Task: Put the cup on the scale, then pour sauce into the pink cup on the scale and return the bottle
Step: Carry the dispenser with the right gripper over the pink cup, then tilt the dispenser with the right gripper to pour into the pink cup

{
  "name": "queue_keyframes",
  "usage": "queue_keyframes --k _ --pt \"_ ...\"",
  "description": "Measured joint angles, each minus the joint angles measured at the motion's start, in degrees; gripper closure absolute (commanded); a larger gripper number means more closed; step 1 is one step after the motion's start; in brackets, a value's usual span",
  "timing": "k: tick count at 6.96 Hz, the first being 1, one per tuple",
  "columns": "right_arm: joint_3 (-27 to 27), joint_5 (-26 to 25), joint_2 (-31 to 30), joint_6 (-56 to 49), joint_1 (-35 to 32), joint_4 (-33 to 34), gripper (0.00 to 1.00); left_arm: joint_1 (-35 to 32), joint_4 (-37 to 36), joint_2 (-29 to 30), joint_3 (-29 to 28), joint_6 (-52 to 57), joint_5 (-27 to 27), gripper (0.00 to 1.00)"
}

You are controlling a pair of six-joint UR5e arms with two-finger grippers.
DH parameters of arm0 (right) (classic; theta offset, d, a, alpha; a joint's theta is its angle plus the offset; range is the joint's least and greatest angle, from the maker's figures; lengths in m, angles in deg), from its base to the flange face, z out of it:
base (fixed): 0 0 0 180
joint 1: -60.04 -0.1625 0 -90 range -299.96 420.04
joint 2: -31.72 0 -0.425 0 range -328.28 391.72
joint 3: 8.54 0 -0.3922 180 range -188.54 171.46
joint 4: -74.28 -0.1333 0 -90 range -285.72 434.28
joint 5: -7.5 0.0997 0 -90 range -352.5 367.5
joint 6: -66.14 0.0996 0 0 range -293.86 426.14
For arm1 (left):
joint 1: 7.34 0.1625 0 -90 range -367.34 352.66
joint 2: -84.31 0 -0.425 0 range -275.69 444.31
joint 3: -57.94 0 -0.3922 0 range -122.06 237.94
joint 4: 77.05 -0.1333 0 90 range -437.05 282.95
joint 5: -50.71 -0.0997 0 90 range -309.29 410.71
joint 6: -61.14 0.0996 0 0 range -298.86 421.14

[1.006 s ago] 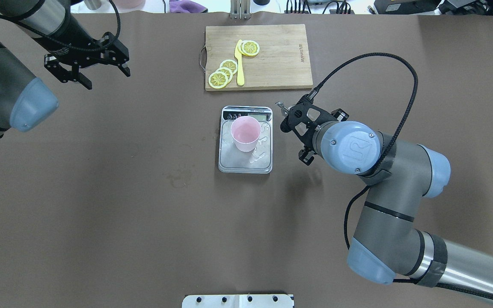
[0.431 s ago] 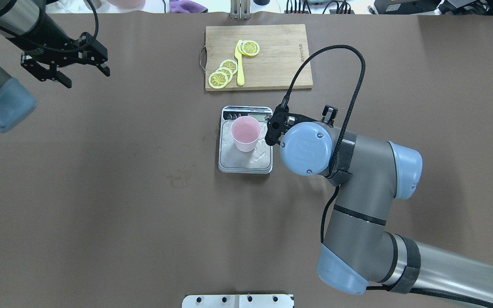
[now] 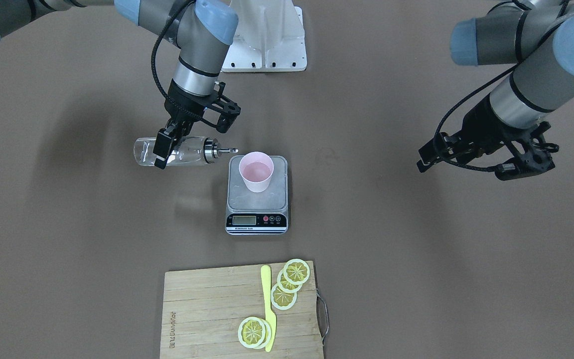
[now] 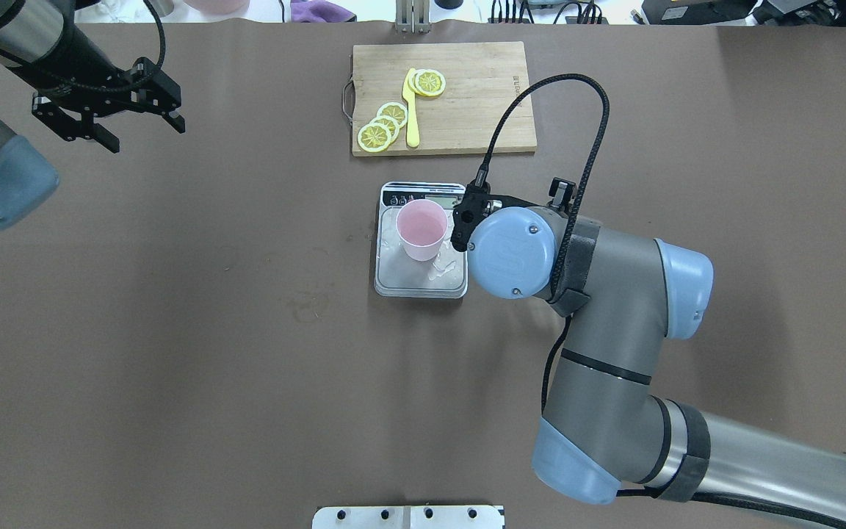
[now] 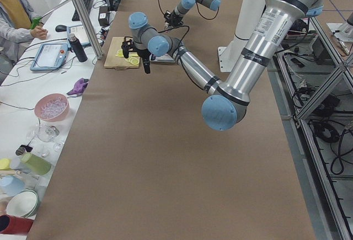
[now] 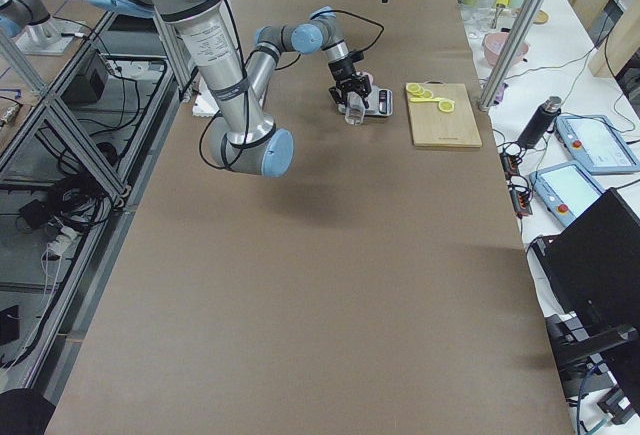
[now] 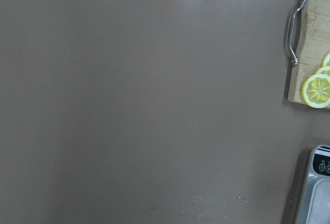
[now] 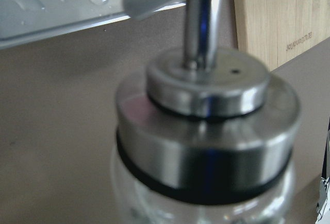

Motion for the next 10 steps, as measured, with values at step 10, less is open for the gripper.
queue_keyframes --k 10 --pt "-14.6 -9.3 13.7 -14.7 0.1 15.9 1.00 0.1 0.0 -0.8 0.2 0.0 -0.1 0.02"
